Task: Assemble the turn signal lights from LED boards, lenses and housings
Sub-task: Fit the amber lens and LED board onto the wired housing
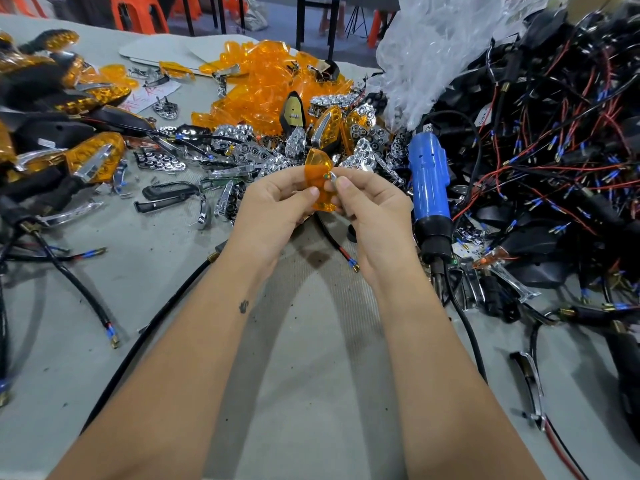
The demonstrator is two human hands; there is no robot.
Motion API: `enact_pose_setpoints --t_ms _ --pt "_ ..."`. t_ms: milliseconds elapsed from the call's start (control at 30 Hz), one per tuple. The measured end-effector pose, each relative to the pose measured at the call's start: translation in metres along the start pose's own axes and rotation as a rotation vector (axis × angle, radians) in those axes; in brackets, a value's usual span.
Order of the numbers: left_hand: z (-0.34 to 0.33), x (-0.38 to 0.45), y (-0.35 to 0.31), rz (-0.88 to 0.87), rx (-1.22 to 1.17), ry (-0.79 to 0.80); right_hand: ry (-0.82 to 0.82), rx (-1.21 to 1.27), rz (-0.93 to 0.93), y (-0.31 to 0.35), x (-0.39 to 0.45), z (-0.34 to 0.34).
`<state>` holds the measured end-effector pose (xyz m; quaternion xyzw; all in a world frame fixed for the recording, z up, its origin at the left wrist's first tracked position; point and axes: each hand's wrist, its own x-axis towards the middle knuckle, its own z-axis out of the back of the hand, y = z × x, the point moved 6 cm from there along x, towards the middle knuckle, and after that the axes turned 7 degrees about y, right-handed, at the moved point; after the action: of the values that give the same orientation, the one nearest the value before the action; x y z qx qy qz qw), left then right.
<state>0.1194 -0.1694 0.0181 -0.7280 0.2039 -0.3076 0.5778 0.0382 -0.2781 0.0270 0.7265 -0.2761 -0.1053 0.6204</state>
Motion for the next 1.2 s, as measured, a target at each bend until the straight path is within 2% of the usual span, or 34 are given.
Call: enact_pose_setpoints --t_ms 333,467,600,867,1200 --pt "0.0 0.0 0.0 -0.014 0.076 -0.017 -0.057 -0.198 0.087 0.0 0.001 0.002" --pt "0.0 -0.001 -0.002 -0.053 0.068 -0.026 -0.07 -0.17 0.06 -0.001 0.001 0.001" --pt "0.0 0.0 -0.001 -0.046 -0.035 -0.032 -0.108 -0.122 0.054 -0.001 0.0 -0.001" --pt "-0.005 0.001 0.003 0.012 -0.22 -0.045 -0.17 -0.374 0.124 0.009 -0.004 -0.003" --pt "0.004 0.003 0.002 0.014 -0.415 -0.129 -0.116 -0.222 0.043 0.005 -0.005 -0.002"
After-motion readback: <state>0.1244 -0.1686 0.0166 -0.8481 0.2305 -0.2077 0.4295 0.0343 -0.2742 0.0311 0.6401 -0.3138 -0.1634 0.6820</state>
